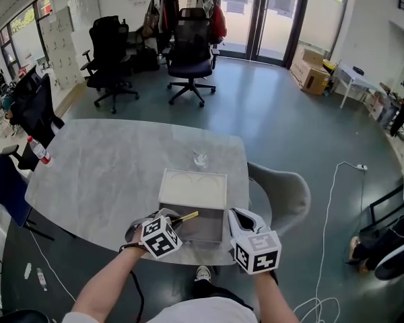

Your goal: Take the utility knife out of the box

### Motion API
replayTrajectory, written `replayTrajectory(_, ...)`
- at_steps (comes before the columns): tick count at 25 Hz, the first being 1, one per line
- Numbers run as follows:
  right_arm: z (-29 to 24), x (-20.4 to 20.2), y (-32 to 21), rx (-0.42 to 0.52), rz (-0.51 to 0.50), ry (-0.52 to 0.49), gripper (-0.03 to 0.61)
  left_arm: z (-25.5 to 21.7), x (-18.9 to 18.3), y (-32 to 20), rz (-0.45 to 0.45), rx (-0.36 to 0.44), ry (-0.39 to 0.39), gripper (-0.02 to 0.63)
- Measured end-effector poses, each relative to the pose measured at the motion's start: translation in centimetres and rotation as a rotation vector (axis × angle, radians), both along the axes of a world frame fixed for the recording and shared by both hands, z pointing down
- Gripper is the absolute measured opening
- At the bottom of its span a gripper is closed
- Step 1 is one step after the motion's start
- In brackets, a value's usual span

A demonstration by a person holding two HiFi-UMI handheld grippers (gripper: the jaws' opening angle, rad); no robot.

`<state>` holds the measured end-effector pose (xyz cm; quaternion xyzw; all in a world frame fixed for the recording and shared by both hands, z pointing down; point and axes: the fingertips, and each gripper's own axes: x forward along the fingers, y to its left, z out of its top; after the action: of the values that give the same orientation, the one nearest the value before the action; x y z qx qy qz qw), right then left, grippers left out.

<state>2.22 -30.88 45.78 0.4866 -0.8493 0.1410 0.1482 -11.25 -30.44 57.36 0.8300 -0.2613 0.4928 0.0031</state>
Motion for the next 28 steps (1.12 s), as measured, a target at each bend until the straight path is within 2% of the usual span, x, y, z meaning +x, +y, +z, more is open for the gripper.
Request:
replayTrajectory(10, -1.2, -0.4, 2.6, 0.027, 0.001, 0.005, 0.005, -5.4, -1.5, 0.7, -0.157, 0.114, 0.184, 0.061)
replayTrajectory(19, -2.1, -0.3, 5.2, 0.052, 0.007, 0.006, 0.005, -8.4, -3.4, 2.8, -0.308, 0.194, 0.353, 0.061)
replayTrajectory(28, -3.1, -0.6, 7.2, 0.072, 0.008, 0.002, 0.005, -11.3, -5.8, 5.4, -0.488, 0.249, 0.572, 0.061)
